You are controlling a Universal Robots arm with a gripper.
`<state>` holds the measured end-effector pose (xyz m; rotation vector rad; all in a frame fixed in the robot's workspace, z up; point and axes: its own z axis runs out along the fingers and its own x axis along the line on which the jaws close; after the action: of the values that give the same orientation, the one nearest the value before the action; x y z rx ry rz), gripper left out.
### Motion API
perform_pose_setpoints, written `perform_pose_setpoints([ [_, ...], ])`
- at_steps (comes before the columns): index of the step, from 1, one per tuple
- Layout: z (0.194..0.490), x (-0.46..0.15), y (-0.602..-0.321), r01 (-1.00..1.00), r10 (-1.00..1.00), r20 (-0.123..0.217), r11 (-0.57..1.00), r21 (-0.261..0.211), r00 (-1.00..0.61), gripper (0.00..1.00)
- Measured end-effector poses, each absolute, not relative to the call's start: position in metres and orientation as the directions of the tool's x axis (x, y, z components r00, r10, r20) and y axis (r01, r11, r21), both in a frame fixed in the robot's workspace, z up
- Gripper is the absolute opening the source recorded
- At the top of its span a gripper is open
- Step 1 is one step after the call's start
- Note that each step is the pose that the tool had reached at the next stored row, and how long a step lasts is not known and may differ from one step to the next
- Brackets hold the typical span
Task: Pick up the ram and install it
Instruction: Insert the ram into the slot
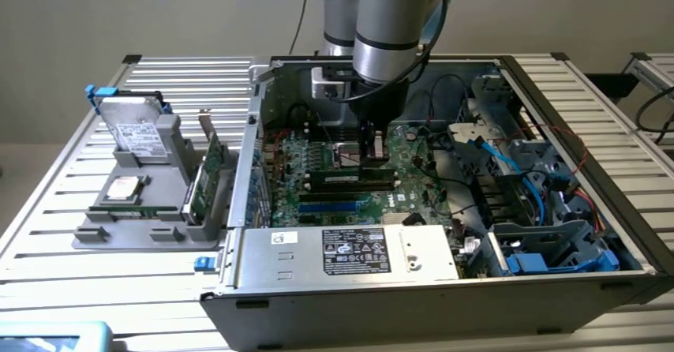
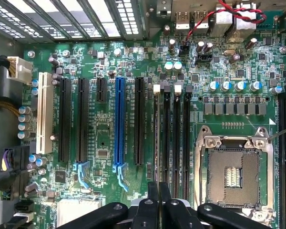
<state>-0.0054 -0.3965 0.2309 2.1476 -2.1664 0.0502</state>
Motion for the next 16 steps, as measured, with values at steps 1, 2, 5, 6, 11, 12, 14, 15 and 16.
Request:
perform_pose_setpoints([
  [1,0.2309,-0.0054,-0.3965,-0.999,-0.996,0.087,0.011,0.04,-0.007,0.13],
  [2,0.2309,-0.0055,-0.3966,-0.999,-0.996,0.087,0.011,0.04,-0.007,0.13],
  [5,0.2308,-0.0055,-0.3966,-0.999,-0.996,0.088,0.011,0.04,-0.008,0.13],
  [6,0.2306,-0.0055,-0.3966,-0.999,-0.996,0.088,0.012,0.04,-0.008,0.13],
  [11,0.2297,-0.0055,-0.3966,-0.999,-0.996,0.088,0.013,0.04,-0.009,0.13],
  [12,0.2295,-0.0055,-0.3966,-0.999,-0.996,0.088,0.013,0.04,-0.009,0.13],
  [14,0.2294,-0.0055,-0.3966,-0.999,-0.996,0.088,0.013,0.04,-0.009,0.13],
  [15,0.2294,-0.0055,-0.3966,-0.999,-0.996,0.088,0.013,0.04,-0.009,0.13],
  [16,0.2293,-0.0055,-0.3966,-0.999,-0.996,0.088,0.013,0.04,-0.009,0.13],
])
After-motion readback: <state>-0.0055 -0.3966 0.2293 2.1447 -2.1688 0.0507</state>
